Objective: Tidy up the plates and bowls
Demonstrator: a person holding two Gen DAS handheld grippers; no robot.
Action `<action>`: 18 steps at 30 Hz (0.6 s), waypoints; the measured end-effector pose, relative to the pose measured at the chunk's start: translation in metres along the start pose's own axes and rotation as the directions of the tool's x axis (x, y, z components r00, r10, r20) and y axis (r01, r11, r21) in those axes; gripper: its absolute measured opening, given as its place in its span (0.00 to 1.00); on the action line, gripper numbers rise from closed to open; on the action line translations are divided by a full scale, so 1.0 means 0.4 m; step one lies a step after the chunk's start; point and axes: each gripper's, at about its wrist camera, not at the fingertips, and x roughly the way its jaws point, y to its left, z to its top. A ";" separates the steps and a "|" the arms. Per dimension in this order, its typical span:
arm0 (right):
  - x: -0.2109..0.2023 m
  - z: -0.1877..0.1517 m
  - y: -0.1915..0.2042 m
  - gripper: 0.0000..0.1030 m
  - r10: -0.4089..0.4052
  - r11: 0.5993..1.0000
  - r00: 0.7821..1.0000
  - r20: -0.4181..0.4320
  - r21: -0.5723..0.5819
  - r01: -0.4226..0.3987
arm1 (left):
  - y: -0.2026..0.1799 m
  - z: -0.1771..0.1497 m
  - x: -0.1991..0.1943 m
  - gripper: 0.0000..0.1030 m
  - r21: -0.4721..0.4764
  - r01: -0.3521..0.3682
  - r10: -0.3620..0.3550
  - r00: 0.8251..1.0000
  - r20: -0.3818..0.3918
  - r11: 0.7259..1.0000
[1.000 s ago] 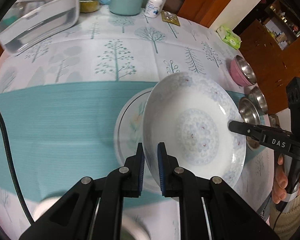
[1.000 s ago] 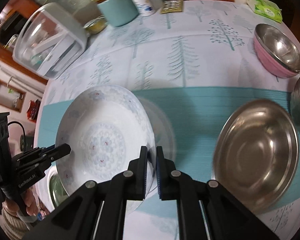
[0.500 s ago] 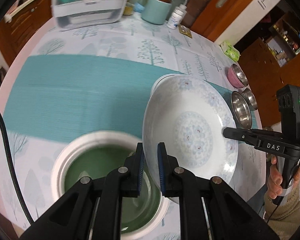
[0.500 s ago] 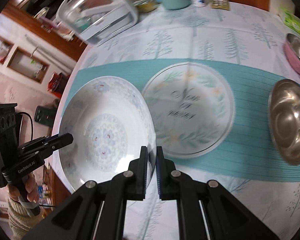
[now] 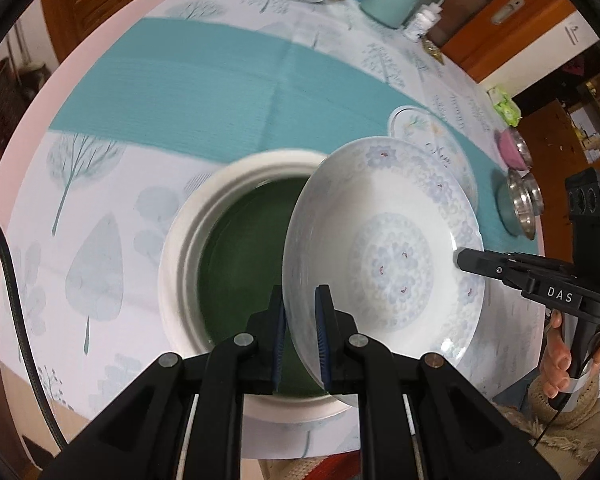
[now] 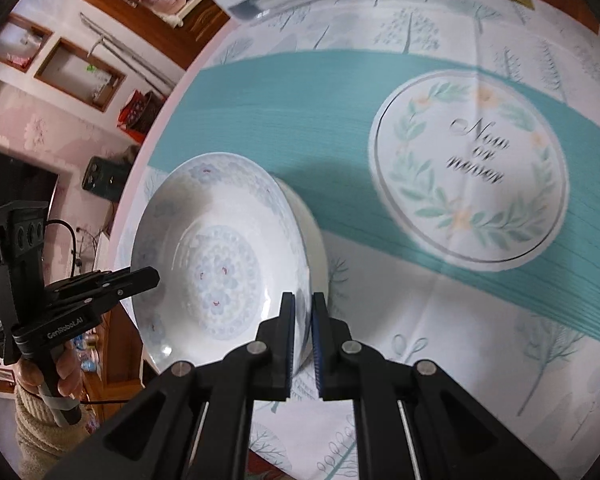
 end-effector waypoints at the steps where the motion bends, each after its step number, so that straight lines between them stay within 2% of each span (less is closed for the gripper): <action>1: 0.012 -0.005 0.005 0.08 -0.002 1.000 1.000 -0.008 -0.004 0.002 | 0.013 -0.010 0.007 0.10 -0.007 -0.004 0.004 1.000 -0.006 1.000; 7: 0.063 -0.020 0.022 0.08 -0.009 1.000 0.999 -0.041 -0.011 0.009 | 0.073 -0.049 0.034 0.10 -0.038 -0.004 0.002 0.999 -0.032 0.999; 18: 0.110 -0.010 0.048 0.08 -0.031 0.999 0.998 -0.053 -0.027 0.030 | 0.112 -0.044 0.051 0.10 -0.068 -0.028 0.026 0.999 -0.027 0.997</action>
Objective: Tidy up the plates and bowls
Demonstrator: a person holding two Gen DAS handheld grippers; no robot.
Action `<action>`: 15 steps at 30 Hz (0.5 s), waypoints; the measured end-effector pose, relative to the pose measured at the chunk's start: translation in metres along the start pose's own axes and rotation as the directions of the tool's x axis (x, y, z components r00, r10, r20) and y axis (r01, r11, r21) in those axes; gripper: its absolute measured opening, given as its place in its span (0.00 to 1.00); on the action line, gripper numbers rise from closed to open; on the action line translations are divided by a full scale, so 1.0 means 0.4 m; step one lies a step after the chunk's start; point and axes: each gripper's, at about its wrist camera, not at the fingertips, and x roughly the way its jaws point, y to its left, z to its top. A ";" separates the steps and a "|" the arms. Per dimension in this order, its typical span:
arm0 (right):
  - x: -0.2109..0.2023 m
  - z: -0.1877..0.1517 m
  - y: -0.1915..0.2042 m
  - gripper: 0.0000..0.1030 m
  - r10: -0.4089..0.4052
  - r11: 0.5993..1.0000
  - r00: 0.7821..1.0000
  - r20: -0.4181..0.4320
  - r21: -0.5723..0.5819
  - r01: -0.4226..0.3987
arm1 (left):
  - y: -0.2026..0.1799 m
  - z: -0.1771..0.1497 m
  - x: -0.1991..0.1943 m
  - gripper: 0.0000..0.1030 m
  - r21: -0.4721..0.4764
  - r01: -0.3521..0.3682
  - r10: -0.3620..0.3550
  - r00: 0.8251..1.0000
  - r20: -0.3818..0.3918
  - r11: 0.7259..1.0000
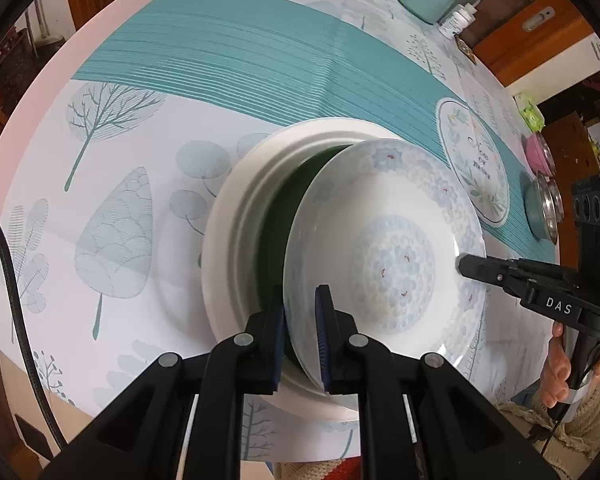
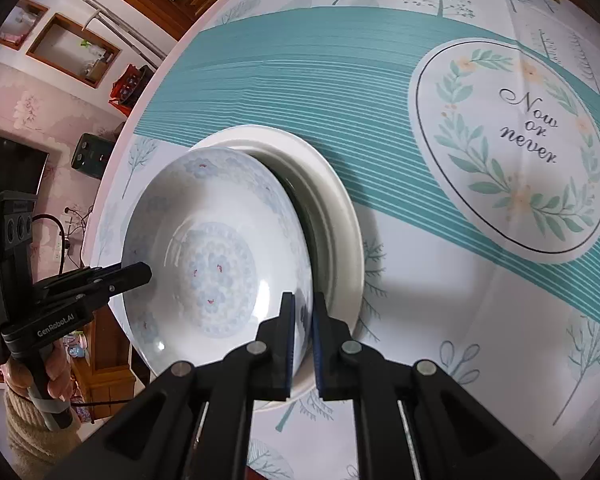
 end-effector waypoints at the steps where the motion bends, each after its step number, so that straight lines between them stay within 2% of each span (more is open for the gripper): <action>1: 0.000 0.002 0.003 0.08 -0.004 1.000 1.000 0.005 -0.004 0.004 | -0.001 0.003 0.002 0.10 -0.004 -0.001 0.001 1.000 -0.001 1.000; 15: 0.007 0.006 0.013 0.08 -0.064 0.996 0.998 0.020 -0.053 0.065 | 0.000 0.023 0.031 0.10 -0.005 -0.003 0.003 1.000 0.005 1.000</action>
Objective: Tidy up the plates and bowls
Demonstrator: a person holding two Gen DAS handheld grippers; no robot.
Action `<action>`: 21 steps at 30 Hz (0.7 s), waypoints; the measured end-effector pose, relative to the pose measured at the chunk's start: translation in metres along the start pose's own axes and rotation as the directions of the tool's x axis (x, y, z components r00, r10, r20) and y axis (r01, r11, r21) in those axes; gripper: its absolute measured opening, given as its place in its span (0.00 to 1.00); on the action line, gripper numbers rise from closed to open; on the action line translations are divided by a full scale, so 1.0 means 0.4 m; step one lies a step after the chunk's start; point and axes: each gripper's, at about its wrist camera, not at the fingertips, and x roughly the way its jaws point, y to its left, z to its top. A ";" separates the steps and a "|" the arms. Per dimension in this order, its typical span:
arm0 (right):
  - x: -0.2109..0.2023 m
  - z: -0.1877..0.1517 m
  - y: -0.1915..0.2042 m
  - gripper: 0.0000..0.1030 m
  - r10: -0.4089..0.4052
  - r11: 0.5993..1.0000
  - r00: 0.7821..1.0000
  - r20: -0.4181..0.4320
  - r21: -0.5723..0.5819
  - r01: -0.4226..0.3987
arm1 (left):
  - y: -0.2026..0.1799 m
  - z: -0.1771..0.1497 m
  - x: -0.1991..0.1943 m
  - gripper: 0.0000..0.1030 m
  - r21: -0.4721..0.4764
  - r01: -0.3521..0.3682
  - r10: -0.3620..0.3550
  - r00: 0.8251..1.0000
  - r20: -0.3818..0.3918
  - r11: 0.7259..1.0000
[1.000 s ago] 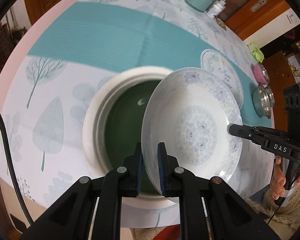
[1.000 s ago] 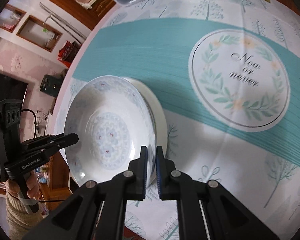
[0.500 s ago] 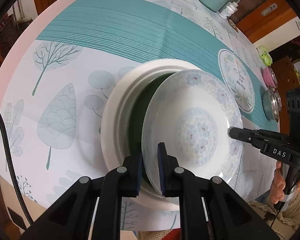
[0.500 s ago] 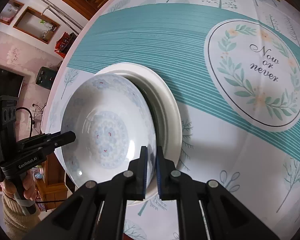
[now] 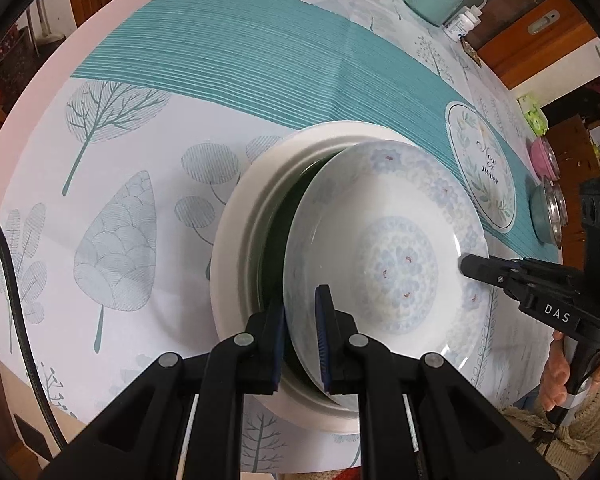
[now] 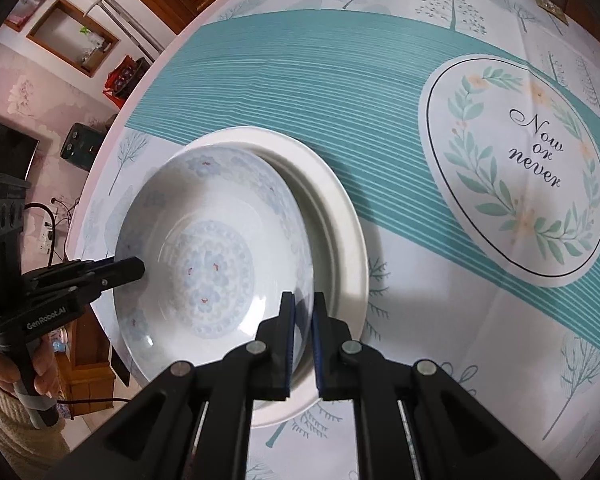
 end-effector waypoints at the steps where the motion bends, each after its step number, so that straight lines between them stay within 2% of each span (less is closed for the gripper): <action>1: -0.001 0.000 0.002 0.08 -0.004 1.000 1.000 0.001 -0.004 0.004 | 0.000 -0.001 -0.002 0.10 -0.001 0.001 -0.001 1.000 0.001 1.000; 11: -0.001 0.001 0.004 0.08 -0.010 1.000 1.000 0.002 -0.019 0.010 | 0.011 -0.002 -0.007 0.11 -0.006 0.000 0.000 1.000 0.001 1.000; 15: 0.001 0.002 0.012 0.09 -0.014 1.000 1.000 0.003 -0.027 0.014 | 0.009 0.002 -0.011 0.14 0.001 -0.003 0.003 1.000 0.007 1.000; 17: 0.002 0.000 0.018 0.09 -0.022 0.999 1.000 0.005 -0.040 0.022 | 0.005 0.003 -0.017 0.21 0.007 -0.001 0.001 1.000 0.019 1.000; 19: 0.000 -0.002 0.026 0.10 -0.036 0.998 0.999 0.006 -0.057 0.037 | 0.001 0.002 -0.028 0.33 0.017 0.002 -0.003 0.999 0.036 1.000; 21: -0.003 -0.003 0.031 0.11 -0.051 0.996 0.999 0.012 -0.071 0.052 | -0.009 0.000 -0.043 0.41 0.030 -0.003 0.001 0.998 0.060 1.000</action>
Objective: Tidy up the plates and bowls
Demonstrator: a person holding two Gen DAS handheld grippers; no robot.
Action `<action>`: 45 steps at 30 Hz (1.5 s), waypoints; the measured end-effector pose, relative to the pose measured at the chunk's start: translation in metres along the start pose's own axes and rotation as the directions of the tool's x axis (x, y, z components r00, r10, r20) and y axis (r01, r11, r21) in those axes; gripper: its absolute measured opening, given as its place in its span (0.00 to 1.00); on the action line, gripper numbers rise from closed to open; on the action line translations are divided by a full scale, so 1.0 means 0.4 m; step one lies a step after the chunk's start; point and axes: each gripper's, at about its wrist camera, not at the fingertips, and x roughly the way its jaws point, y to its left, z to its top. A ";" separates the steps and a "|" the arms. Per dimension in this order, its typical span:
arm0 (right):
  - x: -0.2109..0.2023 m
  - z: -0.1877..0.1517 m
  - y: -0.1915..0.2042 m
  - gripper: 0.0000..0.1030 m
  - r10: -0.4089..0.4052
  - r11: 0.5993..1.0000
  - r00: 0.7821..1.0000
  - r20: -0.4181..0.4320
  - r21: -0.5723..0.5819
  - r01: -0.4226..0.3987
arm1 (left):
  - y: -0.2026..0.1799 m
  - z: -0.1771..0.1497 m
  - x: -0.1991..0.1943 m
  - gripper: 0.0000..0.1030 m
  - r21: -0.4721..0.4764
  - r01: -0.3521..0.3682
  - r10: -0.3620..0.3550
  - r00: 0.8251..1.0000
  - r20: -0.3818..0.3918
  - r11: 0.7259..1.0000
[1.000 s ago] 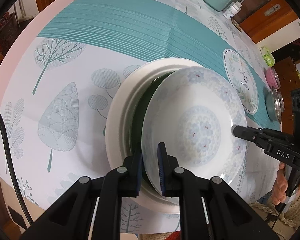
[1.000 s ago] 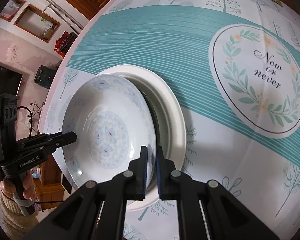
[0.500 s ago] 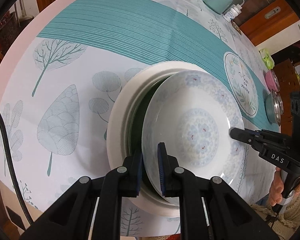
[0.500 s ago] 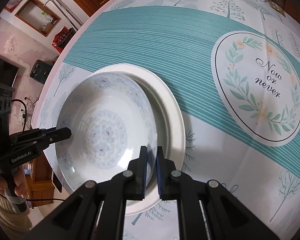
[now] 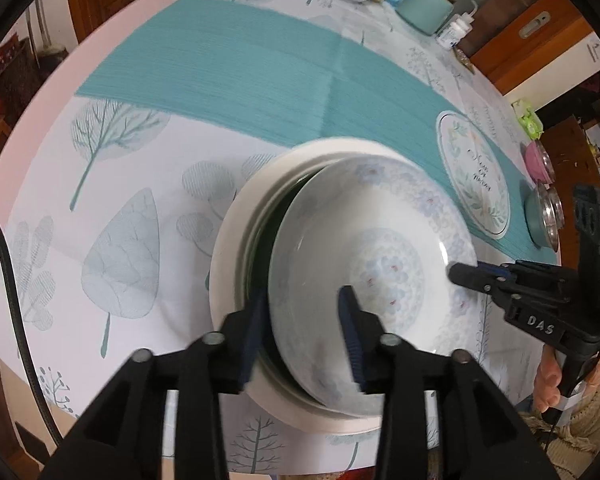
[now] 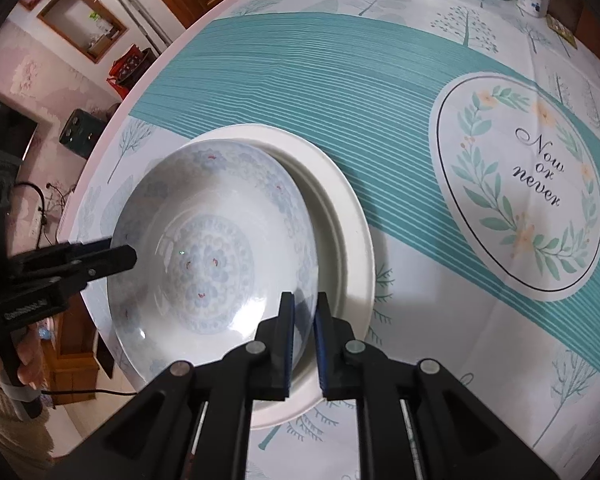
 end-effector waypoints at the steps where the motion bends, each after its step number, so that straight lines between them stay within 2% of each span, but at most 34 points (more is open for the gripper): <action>1: -0.003 -0.001 0.001 0.11 -0.007 1.000 1.000 0.003 -0.006 0.007 | -0.006 0.000 -0.007 0.47 0.007 -0.005 0.005 1.000 0.008 1.000; 4: -0.023 -0.003 0.004 0.11 -0.019 1.000 1.000 0.024 -0.017 0.019 | -0.024 -0.001 -0.026 0.58 0.026 -0.023 0.022 0.999 0.035 0.999; 9: -0.072 -0.011 0.001 0.24 -0.025 0.999 0.996 0.080 -0.020 0.026 | -0.063 -0.006 -0.055 0.67 0.064 -0.047 0.043 0.997 0.069 0.997; 13: -0.109 -0.026 -0.002 0.26 -0.026 0.999 0.993 0.117 -0.025 0.029 | -0.096 -0.013 -0.077 0.75 0.087 -0.057 0.049 0.994 0.095 0.995; 26: -0.247 -0.107 -0.031 0.29 -0.032 0.999 0.967 0.251 -0.004 0.034 | -0.249 -0.055 -0.172 0.82 0.189 -0.117 0.078 0.976 0.202 0.975; 33: -0.357 -0.189 -0.067 0.37 -0.083 0.997 0.930 0.359 0.029 0.078 | -0.367 -0.096 -0.209 0.83 0.244 -0.104 0.043 0.969 0.243 0.964; 38: -0.437 -0.259 -0.093 0.38 -0.135 0.991 0.897 0.421 0.063 0.119 | -0.470 -0.123 -0.220 0.84 0.299 -0.104 0.021 0.963 0.270 0.949; 43: -0.510 -0.323 -0.143 0.38 -0.218 0.975 0.851 0.478 0.141 0.171 | -0.588 -0.141 -0.221 0.84 0.360 -0.101 -0.015 0.952 0.306 0.928; 45: -0.534 -0.341 -0.166 0.44 -0.254 0.966 0.833 0.491 0.170 0.195 | -0.636 -0.143 -0.218 0.85 0.386 -0.087 -0.041 0.950 0.311 0.918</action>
